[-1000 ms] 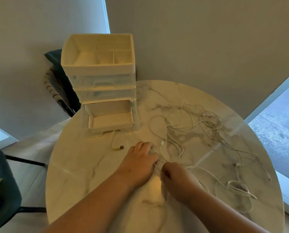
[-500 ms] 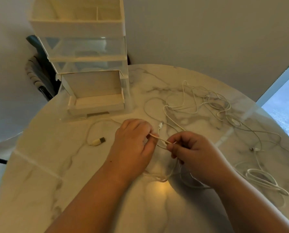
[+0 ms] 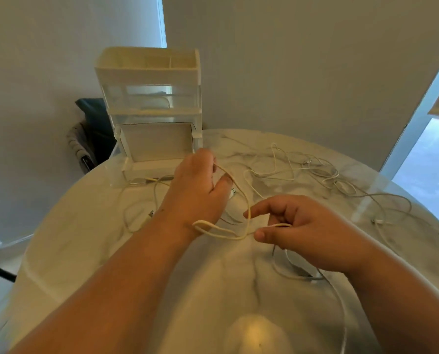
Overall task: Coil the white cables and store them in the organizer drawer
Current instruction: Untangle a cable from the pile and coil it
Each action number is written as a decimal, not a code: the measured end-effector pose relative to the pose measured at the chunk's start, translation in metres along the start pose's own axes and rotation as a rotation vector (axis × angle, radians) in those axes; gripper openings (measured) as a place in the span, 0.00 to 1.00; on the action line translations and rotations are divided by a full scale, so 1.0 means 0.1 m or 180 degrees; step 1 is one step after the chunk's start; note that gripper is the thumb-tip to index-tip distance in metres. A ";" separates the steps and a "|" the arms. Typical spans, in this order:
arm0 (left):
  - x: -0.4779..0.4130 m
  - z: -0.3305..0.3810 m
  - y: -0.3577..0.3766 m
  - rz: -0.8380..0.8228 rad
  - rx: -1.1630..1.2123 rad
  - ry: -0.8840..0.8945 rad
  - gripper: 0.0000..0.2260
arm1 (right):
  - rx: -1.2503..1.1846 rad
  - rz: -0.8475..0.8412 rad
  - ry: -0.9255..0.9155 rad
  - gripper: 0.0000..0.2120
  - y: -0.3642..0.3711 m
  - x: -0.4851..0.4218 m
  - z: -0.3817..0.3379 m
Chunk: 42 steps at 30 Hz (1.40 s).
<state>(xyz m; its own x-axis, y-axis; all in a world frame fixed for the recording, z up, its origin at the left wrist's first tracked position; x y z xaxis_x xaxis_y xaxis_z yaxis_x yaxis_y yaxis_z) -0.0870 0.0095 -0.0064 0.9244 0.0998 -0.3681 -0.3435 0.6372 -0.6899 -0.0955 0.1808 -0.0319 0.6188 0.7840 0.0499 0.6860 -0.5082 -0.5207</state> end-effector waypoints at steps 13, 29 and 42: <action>0.13 0.22 -0.06 -0.0367 0.0214 0.0213 0.18 | -0.0266 0.1685 -0.0600 0.07 -0.35 0.20 -0.17; 0.14 0.34 0.02 -0.0286 0.1960 0.0259 0.06 | 0.0350 0.1398 -0.0579 0.10 -0.14 0.09 -0.22; 0.14 0.22 0.13 -0.0592 0.2543 -0.0268 0.08 | -0.0448 0.1766 -0.0855 0.12 -0.34 0.17 -0.17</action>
<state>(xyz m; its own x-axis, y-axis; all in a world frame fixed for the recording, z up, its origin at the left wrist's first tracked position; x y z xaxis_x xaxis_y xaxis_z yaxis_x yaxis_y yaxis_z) -0.0751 0.0359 -0.0071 0.9748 -0.0242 -0.2218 0.0084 0.9974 -0.0720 -0.1016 0.2055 0.0006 0.7916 0.4431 -0.4207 0.3456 -0.8925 -0.2897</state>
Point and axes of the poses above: each hand's wrist, its own x-axis away from the middle knuckle, its own y-axis out of the palm, z = x × y, the point moved 8 cm from there along -x, towards the middle knuckle, and after that the axes turned 11 degrees about -z, right-handed, at the moved point
